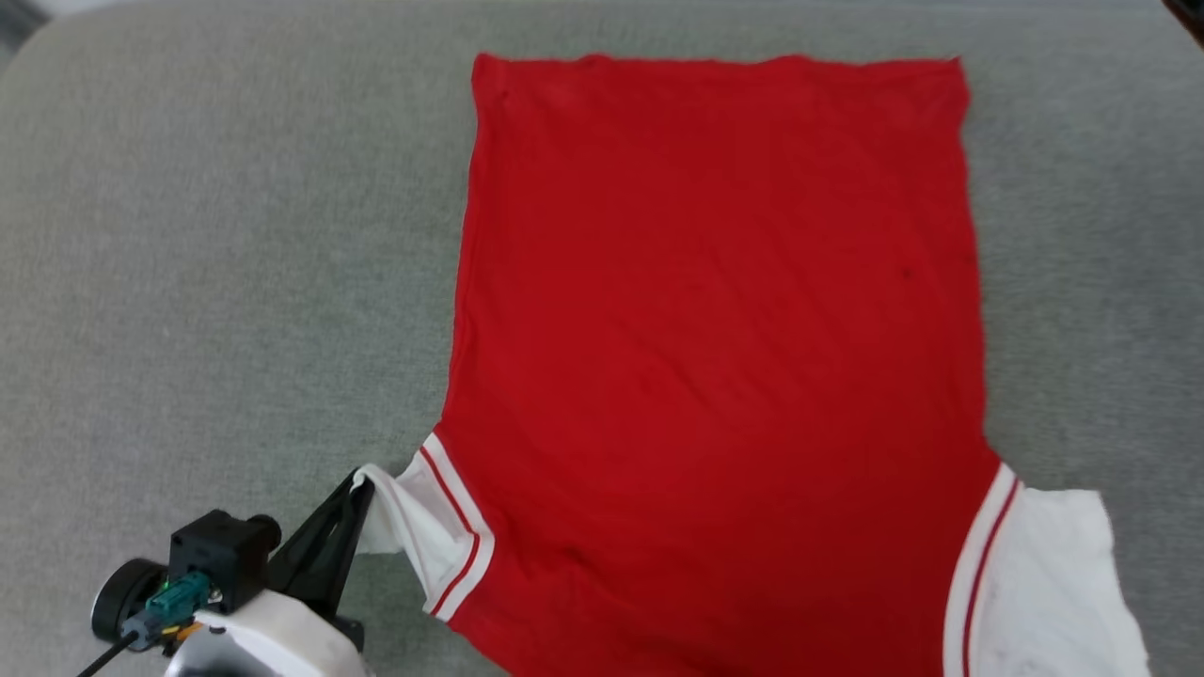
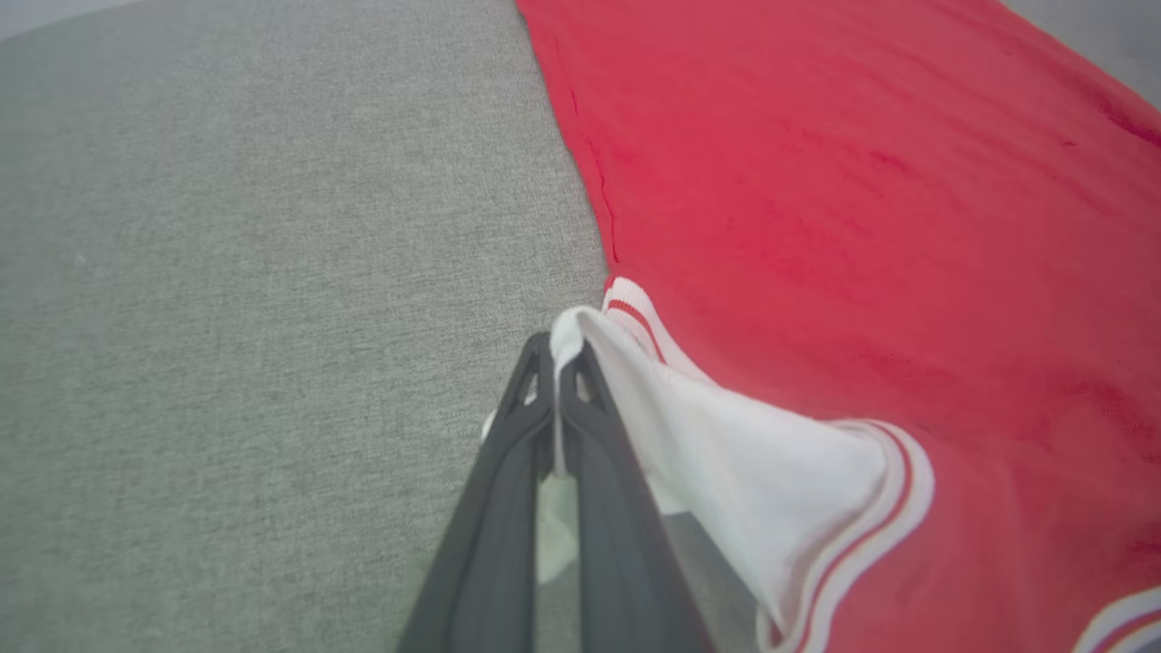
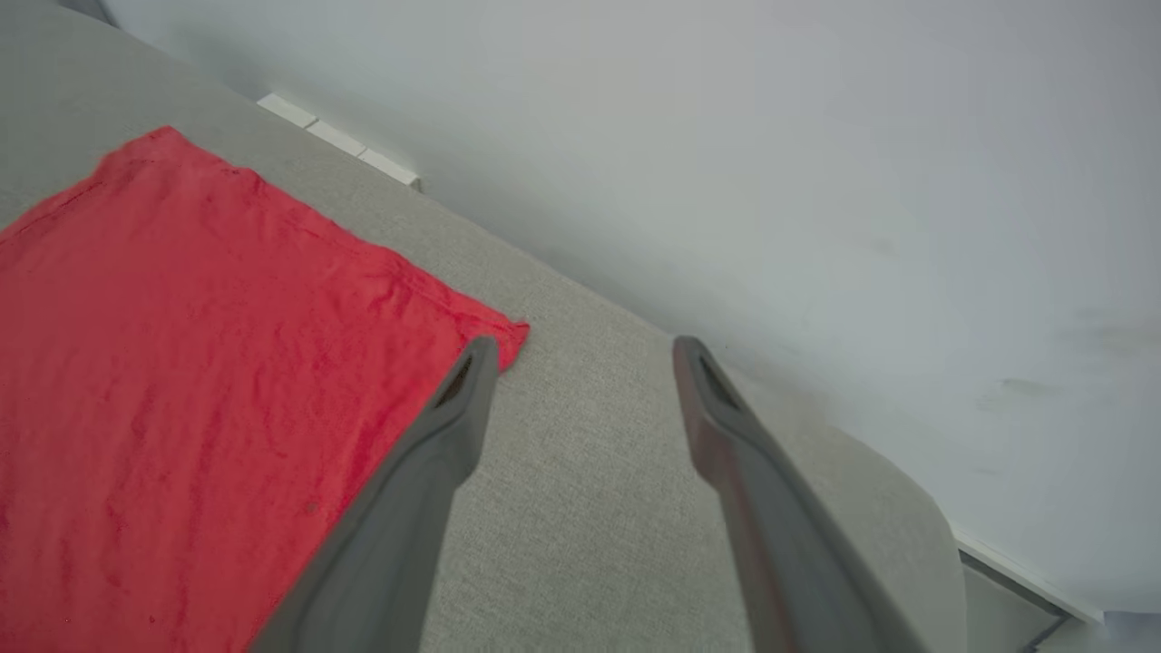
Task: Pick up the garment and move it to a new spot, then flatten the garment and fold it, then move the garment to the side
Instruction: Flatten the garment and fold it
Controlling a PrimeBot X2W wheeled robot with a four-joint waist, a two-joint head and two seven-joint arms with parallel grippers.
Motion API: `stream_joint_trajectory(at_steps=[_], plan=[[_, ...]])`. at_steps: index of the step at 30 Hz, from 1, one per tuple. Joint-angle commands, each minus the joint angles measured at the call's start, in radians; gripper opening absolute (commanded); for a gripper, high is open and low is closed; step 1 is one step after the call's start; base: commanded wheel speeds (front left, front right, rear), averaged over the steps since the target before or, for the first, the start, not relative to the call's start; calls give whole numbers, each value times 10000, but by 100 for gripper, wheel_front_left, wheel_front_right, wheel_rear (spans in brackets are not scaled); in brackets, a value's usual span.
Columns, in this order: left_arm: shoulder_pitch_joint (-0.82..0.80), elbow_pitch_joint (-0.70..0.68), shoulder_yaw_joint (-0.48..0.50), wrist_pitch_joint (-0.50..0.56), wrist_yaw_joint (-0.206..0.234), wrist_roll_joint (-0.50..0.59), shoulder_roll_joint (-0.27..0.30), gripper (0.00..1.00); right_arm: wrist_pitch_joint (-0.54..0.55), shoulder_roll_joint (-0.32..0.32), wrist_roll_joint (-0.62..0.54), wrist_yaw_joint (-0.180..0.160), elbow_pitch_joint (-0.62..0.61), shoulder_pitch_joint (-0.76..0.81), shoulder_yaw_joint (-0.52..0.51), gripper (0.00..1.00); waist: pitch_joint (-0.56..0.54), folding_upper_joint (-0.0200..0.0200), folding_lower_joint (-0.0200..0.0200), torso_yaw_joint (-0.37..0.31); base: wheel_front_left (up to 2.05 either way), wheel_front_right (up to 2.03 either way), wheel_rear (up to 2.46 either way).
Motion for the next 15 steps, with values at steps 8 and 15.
stream_joint_trajectory(at_steps=[8, 15], plan=[[-668, -300, 244, -25, -89, 706, -448, 0, 4436, 714, 299, -7, 1807, -2514, 743, 100, 1738, 0, -2, 1273, 0, 0, 0], [-1038, -501, 449, -25, -351, 1209, -1084, 0, 6732, 1218, -646, -6, 2755, -3490, 600, 100, 2691, 0, -2, 1972, 0, 0, 0]])
